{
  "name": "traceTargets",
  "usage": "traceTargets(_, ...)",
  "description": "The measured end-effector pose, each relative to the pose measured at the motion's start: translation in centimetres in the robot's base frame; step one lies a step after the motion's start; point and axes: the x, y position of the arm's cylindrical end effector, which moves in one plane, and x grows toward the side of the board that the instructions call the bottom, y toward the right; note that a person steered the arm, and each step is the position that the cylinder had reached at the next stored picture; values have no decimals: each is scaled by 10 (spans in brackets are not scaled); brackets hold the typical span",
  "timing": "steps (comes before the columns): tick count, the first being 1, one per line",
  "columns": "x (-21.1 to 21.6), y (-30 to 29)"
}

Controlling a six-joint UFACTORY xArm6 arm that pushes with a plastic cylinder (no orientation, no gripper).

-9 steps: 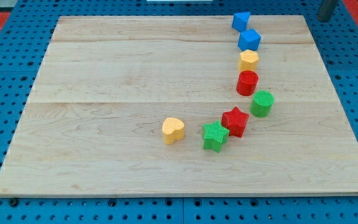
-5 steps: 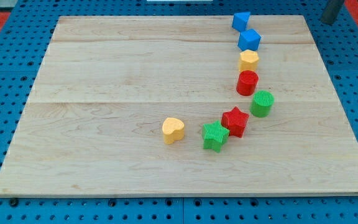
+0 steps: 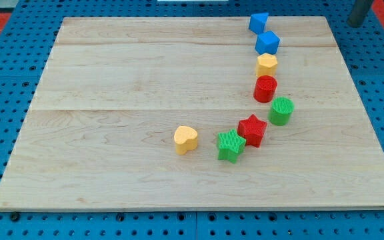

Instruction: Point your arm to the top right

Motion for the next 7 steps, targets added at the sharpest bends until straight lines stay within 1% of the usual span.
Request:
traceTargets(3, 1, -28)
traceTargets(4, -12, -95)
traceTargets(5, -13, -114)
traceTargets(6, -3, -107)
traceTargets(7, 58, -104)
